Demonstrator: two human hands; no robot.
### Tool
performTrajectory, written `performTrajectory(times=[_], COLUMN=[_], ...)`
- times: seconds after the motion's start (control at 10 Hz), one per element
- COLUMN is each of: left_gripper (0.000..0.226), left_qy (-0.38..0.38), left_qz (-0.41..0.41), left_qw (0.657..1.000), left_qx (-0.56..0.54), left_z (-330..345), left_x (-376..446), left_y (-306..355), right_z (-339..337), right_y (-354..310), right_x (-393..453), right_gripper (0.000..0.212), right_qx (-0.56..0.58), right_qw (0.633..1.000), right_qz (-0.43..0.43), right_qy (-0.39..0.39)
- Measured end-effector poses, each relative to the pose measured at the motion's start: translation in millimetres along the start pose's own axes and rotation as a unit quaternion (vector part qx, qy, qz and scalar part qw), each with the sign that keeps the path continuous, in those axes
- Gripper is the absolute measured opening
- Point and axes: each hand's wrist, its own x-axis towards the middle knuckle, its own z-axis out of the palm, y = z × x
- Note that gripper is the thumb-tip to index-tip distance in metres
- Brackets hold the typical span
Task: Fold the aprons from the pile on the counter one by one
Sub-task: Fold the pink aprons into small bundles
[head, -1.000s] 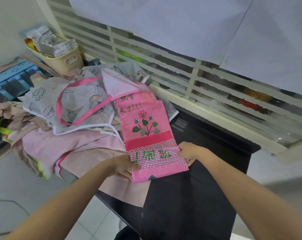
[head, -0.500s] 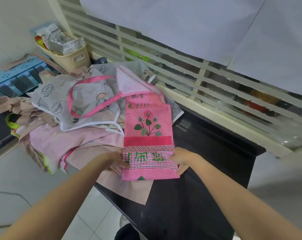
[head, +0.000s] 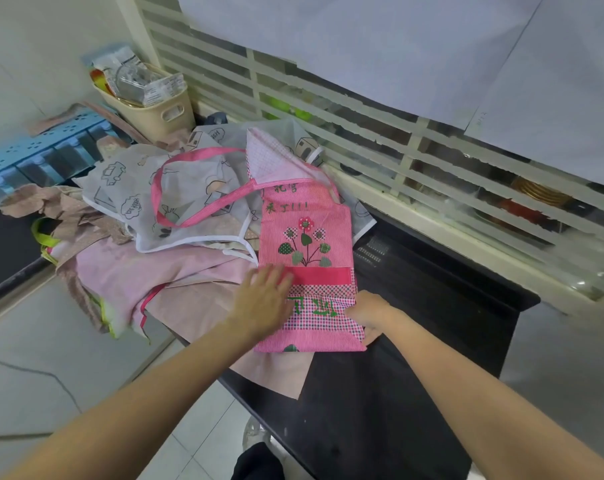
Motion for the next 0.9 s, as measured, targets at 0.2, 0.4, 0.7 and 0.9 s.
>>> performTrajectory(times=[0.2,0.4,0.7,0.9], left_gripper=[0.116,0.112,0.104,0.092], left_qy=[-0.118,-0.129,-0.097,-0.134], left_qz=[0.098,0.100,0.117,-0.029], left_qw=[0.988,0.985,0.980,0.901], left_qx=[0.000,-0.060,-0.130,-0.411], left_z=[44,56,58,24], left_x=[-10,-23,-31,-18], left_y=[7,0,-24,-36], right_z=[2,26,30,11], right_y=[-6,16,18,5], right_x=[-19,-15,-18,-19], right_gripper=[0.048,0.108,0.087,0.018], right_qx=[-0.330,-0.443,-0.447,-0.156], right_qw=[0.890,0.859,0.851,0.941], right_qz=[-0.187,-0.252,-0.269,-0.279], right_qy=[0.254,0.039,0.060,0.112])
